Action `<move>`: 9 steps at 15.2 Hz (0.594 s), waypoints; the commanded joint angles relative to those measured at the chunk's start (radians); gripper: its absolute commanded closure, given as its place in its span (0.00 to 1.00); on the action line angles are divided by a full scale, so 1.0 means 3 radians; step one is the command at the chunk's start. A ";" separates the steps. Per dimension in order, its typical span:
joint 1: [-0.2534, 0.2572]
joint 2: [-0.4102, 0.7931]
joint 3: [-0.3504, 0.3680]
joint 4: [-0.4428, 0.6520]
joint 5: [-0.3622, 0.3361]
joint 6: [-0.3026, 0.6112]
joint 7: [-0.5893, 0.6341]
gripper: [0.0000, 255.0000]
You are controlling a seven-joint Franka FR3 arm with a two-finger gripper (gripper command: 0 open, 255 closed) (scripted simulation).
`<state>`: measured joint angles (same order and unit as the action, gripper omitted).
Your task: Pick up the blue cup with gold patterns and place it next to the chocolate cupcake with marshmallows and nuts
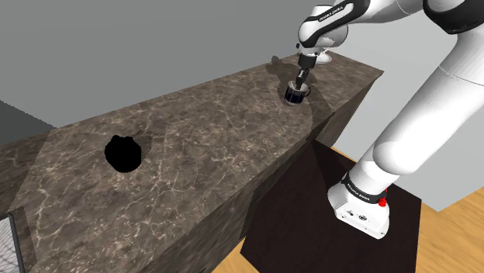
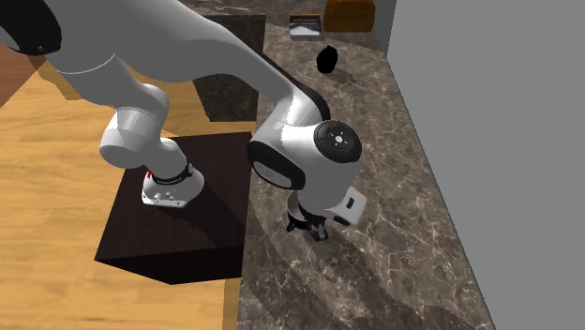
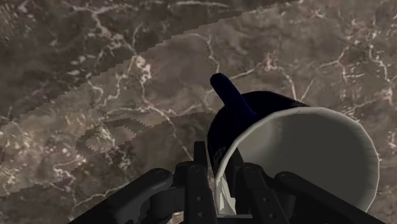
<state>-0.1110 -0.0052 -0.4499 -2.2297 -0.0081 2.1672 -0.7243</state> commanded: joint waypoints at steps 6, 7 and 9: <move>0.0006 -0.0171 0.0013 0.0146 -0.0081 -0.0302 0.0063 1.00; 0.0007 -0.0192 0.0015 0.0172 -0.0090 -0.0347 0.0070 1.00; 0.0008 -0.0230 0.0020 0.0226 -0.0106 -0.0436 0.0083 1.00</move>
<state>-0.1084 -0.0660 -0.4445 -2.1693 -0.0362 2.0516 -0.7014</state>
